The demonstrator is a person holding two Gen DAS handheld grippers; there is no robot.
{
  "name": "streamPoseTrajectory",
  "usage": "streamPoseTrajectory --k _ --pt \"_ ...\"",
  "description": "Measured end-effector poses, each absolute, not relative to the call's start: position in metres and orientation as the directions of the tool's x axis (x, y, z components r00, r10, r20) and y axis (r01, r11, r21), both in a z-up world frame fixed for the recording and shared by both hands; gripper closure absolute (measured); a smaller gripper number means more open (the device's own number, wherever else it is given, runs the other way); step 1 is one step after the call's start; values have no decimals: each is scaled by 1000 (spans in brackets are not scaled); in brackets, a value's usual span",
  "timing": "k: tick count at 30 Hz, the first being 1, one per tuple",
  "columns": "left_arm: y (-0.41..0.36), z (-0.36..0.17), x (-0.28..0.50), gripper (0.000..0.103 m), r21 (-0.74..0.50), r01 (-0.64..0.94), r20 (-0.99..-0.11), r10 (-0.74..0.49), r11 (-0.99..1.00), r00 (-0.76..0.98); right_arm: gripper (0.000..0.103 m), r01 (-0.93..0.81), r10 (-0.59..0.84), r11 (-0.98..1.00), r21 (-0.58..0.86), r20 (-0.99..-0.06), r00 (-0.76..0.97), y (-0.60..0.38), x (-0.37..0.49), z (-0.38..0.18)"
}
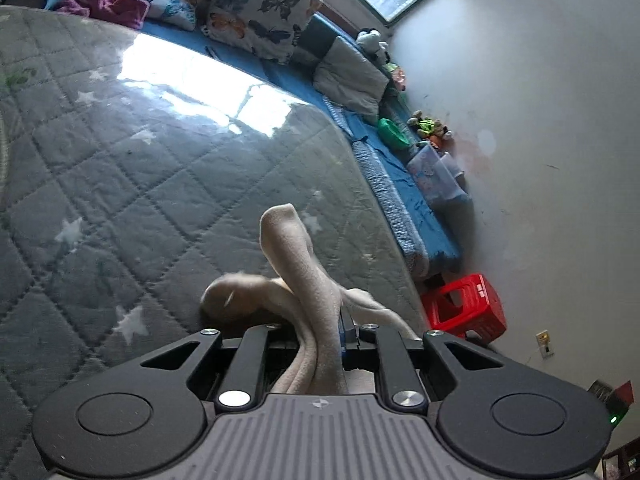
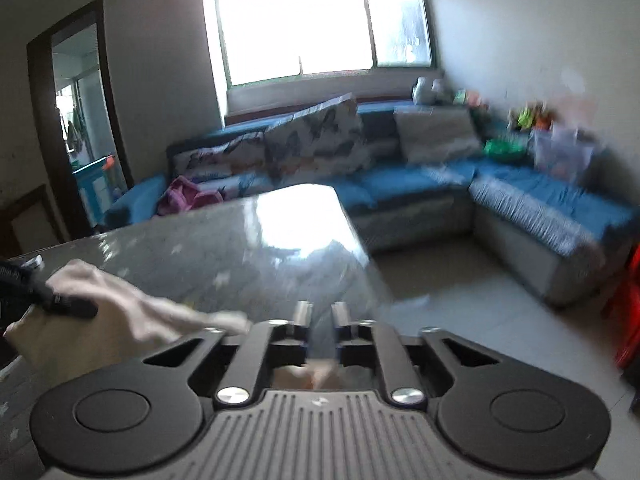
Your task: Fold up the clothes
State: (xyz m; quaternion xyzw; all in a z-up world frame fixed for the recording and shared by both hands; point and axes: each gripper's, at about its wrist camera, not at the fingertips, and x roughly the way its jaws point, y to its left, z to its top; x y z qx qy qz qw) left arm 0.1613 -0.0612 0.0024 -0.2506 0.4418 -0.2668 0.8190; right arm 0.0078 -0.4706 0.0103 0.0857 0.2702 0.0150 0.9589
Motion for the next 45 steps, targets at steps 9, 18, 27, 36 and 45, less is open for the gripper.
streamPoseTrajectory --k 9,18,27,36,45 --pt "-65 -8 168 87 -606 211 -631 -625 767 459 81 22 143 962 272 -570 809 -473 7 -36" --pt "-100 1 179 87 -621 293 -595 -681 727 427 93 32 0 998 54 -514 858 -473 25 -4" --pt "-112 -6 185 67 -511 317 -660 -601 799 451 87 97 -80 995 0 -563 822 -482 48 -17" --pt "-121 0 191 57 -380 323 -681 -499 867 537 62 -23 66 996 86 -547 834 -470 52 -8" --pt "-141 -5 204 50 -254 323 -706 -403 912 582 52 -79 92 996 47 -590 802 -444 95 -13"
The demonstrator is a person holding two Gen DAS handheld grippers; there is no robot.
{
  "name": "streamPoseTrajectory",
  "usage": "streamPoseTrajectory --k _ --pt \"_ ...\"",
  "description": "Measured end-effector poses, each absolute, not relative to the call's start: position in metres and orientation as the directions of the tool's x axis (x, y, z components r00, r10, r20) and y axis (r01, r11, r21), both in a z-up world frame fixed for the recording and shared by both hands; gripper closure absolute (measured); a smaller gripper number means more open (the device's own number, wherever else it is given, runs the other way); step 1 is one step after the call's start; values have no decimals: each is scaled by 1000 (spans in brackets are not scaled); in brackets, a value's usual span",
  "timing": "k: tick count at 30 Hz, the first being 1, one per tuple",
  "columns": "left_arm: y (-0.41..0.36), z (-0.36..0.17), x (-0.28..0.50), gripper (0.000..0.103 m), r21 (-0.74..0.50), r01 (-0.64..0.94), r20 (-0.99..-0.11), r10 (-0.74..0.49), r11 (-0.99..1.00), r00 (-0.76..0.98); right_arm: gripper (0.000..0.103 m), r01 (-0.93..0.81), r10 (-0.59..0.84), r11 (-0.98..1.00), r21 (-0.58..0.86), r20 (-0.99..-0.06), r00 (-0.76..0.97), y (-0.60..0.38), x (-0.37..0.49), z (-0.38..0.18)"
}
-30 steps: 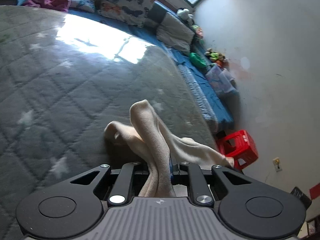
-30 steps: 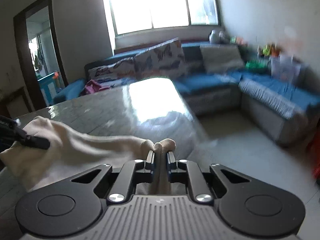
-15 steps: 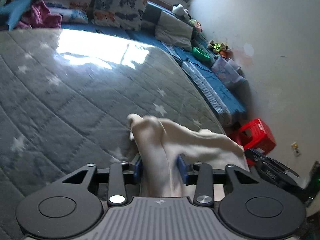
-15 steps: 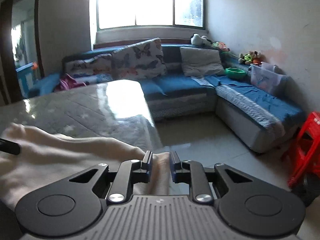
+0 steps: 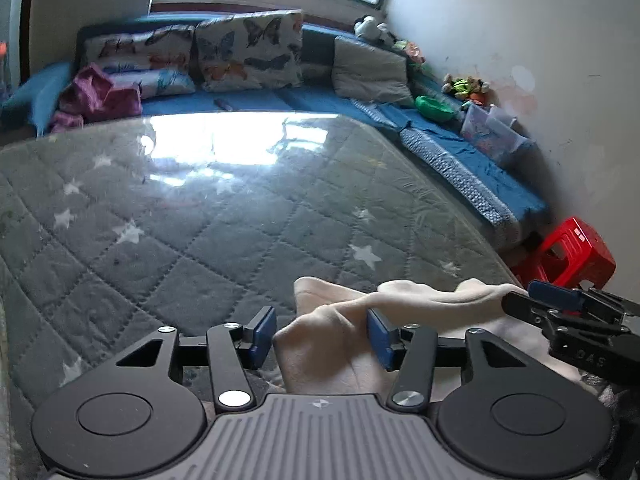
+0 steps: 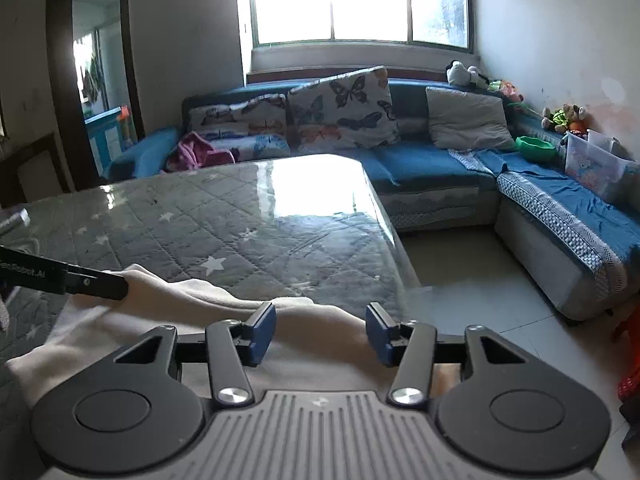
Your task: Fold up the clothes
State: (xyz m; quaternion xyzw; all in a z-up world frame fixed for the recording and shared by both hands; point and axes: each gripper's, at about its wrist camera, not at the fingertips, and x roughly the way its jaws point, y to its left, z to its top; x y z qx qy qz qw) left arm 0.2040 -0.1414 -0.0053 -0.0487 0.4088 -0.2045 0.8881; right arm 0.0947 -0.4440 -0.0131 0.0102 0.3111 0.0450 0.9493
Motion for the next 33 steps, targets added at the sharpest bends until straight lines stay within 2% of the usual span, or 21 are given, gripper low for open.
streamPoseTrajectory --k 6,9,13,16,25,33 --pt "-149 -13 218 49 -221 324 -725 -377 920 576 50 -75 65 997 12 -637 768 -438 113 -23" --pt "-152 -13 220 49 -219 319 -729 -372 922 574 49 -64 63 998 21 -626 777 -441 109 -20" --pt "-150 -6 211 42 -219 318 -710 -374 922 596 43 -60 72 997 40 -603 794 -444 94 -12" --pt "-147 -2 199 42 -212 313 -701 -367 926 611 39 -71 79 997 36 -584 808 -443 74 -6" --pt "-138 12 152 42 -237 310 -651 -388 921 653 45 -124 156 988 96 -530 834 -441 -5 -2" --pt "-138 -6 144 42 -198 288 -706 -340 937 621 46 -78 146 986 146 -552 821 -451 -24 -19"
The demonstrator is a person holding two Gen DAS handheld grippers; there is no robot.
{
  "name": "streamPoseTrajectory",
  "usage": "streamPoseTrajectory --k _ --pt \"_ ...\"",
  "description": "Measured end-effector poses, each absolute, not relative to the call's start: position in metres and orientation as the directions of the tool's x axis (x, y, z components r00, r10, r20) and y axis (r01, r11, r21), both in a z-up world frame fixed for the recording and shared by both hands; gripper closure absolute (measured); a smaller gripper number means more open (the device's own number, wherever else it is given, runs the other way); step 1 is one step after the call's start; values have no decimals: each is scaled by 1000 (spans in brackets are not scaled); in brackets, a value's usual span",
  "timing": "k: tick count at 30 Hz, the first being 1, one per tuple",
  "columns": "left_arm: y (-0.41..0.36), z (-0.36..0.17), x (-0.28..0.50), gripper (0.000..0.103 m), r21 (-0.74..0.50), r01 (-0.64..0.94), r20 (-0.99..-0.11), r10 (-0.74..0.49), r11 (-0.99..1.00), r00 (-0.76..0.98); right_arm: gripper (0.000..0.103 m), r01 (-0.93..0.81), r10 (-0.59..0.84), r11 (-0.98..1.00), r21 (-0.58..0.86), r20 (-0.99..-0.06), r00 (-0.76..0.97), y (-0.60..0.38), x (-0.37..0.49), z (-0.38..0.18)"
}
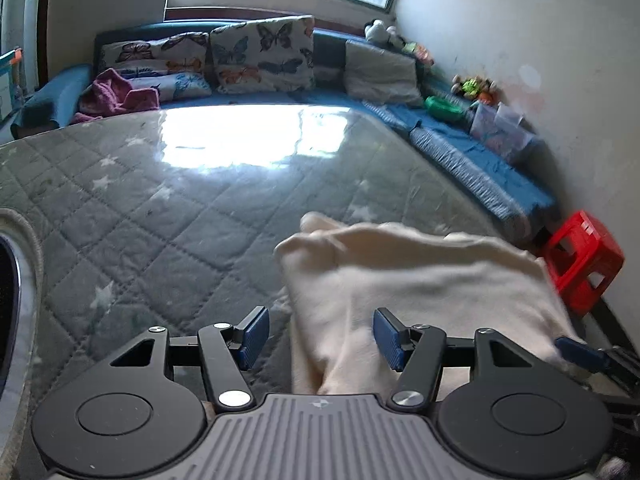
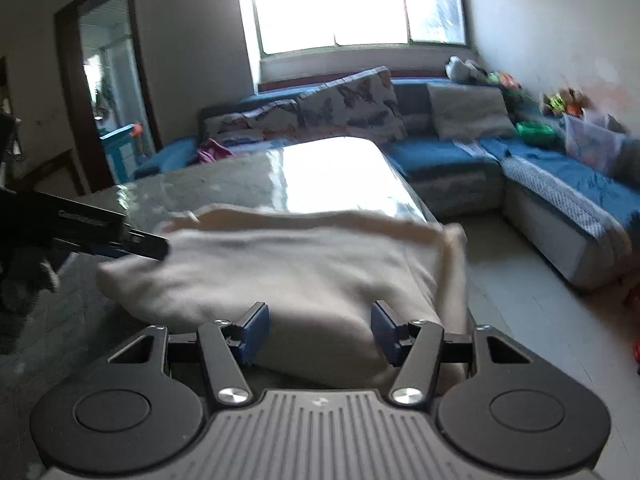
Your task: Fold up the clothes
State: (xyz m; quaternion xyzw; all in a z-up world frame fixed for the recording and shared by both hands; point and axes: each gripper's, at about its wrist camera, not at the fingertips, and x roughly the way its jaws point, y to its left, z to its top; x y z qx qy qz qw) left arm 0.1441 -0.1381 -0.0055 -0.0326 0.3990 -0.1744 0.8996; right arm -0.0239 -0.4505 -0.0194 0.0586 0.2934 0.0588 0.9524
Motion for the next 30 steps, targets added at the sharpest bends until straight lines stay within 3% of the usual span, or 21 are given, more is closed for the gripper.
streamPoseTrajectory --k 6,12,20,30 --pt "-134 -9 140 41 -190 271 -711 -322 944 625 43 -61 133 986 155 -516 846 -453 -29 -10" --pt "-131 -9 132 35 -171 265 -713 -304 949 631 33 -49 108 991 124 -540 835 -442 -22 -20" --pt "-124 1 113 23 -181 276 -690 -321 944 648 3 -41 93 993 114 -502 860 -431 -34 -11" --pt "-110 7 87 4 -185 276 -660 -327 943 676 0 -3 68 991 134 -488 870 -417 -58 -13"
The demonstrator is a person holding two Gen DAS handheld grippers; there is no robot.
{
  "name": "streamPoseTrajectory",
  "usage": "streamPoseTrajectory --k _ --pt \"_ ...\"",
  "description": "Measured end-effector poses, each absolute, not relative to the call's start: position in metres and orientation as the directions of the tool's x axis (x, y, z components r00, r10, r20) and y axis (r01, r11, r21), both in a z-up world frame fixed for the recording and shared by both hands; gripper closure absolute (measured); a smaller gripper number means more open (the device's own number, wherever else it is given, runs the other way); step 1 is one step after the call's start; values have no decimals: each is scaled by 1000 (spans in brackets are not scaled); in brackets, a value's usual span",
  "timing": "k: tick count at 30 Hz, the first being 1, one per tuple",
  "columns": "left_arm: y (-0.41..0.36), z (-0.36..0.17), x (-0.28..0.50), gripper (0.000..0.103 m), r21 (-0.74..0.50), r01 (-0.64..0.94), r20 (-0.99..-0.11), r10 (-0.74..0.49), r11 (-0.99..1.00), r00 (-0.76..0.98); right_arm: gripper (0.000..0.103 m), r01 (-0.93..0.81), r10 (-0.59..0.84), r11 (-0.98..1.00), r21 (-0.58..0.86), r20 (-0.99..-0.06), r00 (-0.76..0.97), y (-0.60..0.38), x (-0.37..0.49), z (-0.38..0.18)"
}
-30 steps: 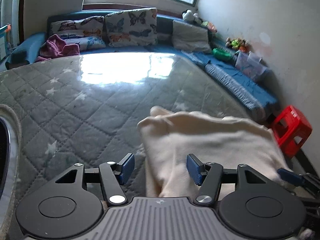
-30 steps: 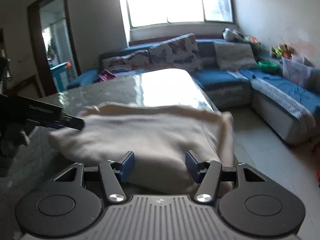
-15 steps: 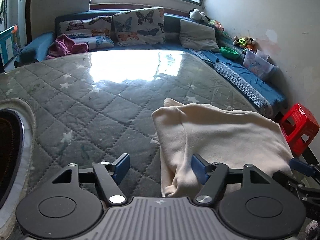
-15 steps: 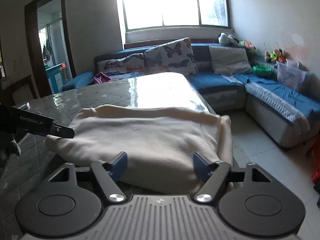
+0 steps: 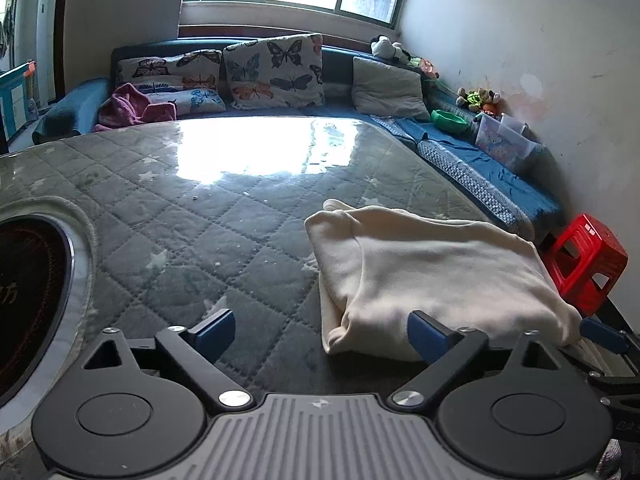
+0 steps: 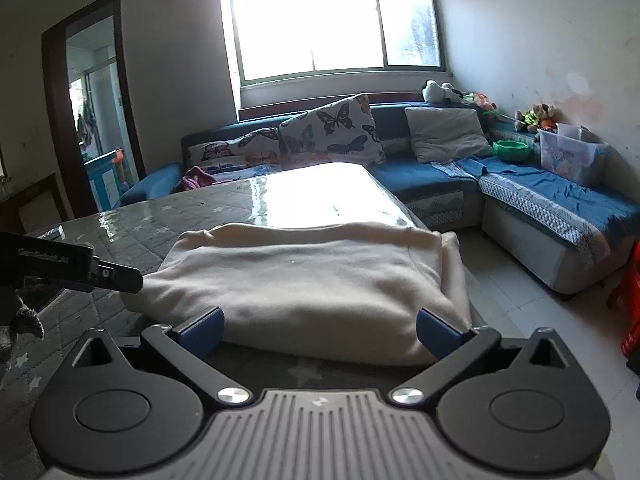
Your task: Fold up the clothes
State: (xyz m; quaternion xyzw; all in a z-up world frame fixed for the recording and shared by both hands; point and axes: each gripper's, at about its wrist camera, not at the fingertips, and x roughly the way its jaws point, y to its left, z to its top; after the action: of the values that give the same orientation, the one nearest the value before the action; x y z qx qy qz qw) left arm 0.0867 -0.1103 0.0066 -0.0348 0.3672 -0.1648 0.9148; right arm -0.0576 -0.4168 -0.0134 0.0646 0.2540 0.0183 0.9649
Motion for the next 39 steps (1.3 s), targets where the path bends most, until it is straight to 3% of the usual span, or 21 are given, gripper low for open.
streamPoseTrajectory --k 10,39 --pt "-97 2 63 0 -202 262 -659 -328 944 676 0 41 48 984 171 -489 871 -409 -79 -19" --pt "-100 -19 1 0 -71 270 -724 -236 960 648 0 95 -34 990 105 -473 880 -367 -125 -18"
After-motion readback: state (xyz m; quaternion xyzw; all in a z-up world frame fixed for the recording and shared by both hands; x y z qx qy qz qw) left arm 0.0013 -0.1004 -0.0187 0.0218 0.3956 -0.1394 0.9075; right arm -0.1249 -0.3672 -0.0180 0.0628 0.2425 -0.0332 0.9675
